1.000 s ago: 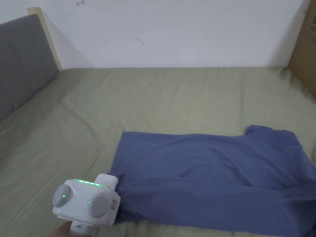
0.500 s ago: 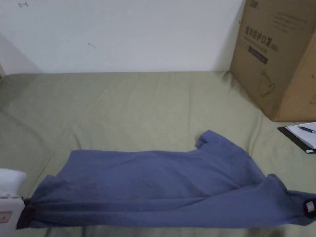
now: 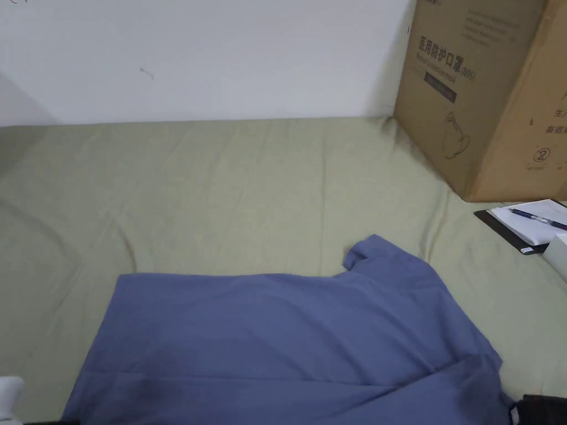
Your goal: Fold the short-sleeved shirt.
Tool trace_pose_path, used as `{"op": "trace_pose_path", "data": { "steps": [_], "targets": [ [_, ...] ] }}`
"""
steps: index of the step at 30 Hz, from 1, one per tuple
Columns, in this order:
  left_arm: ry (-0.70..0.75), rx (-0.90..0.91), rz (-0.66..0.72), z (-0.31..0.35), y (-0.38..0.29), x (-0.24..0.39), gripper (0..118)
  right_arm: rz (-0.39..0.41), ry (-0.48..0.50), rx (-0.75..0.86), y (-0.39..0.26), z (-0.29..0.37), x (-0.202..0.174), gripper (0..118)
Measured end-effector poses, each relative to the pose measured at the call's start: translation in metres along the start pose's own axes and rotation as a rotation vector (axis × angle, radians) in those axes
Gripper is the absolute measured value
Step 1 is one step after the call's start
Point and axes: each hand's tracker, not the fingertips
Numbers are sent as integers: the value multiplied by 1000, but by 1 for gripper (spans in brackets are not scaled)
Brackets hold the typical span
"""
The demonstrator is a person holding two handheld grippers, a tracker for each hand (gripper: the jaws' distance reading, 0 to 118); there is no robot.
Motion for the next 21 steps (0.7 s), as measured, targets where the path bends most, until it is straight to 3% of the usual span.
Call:
{"op": "trace_pose_path", "data": {
  "steps": [2, 4, 6, 7, 8, 9, 10, 11, 13, 15, 19, 21],
  "targets": [
    [72, 52, -3, 16, 8, -4, 116, 49, -8, 108, 7, 26, -12, 110],
    [49, 128, 12, 32, 16, 6, 116, 84, -1, 184, 11, 48, -29, 110],
    [-14, 174, 14, 49, 23, 19, 116, 111, 80, 267, 14, 65, -49, 110],
    [-37, 193, 21, 53, 26, 28, 114, 114, 132, 299, 15, 73, -59, 105],
    [-78, 211, -2, 59, 29, 35, 101, 108, 212, 355, 15, 82, -69, 81],
    [-138, 249, -17, 64, 30, 43, 72, 105, 292, 418, 14, 90, -80, 47],
    [-152, 302, -39, 68, 31, 50, 30, 99, 330, 459, 15, 92, -88, 9],
    [-146, 344, -66, 68, 36, 64, 0, 88, 325, 499, 17, 94, -100, 0],
    [-77, 397, -124, 65, 45, 78, 0, 67, 312, 565, 22, 95, -116, 0],
    [-118, 374, -187, 53, 69, 81, 0, 67, 410, 567, 35, 89, -127, 0],
    [-43, 283, -202, 13, 146, 76, 0, 143, 355, 574, 56, 83, -144, 0],
    [-37, 152, -157, -33, 194, 61, 0, 179, 359, 567, 62, 75, -150, 0]
  ]
}}
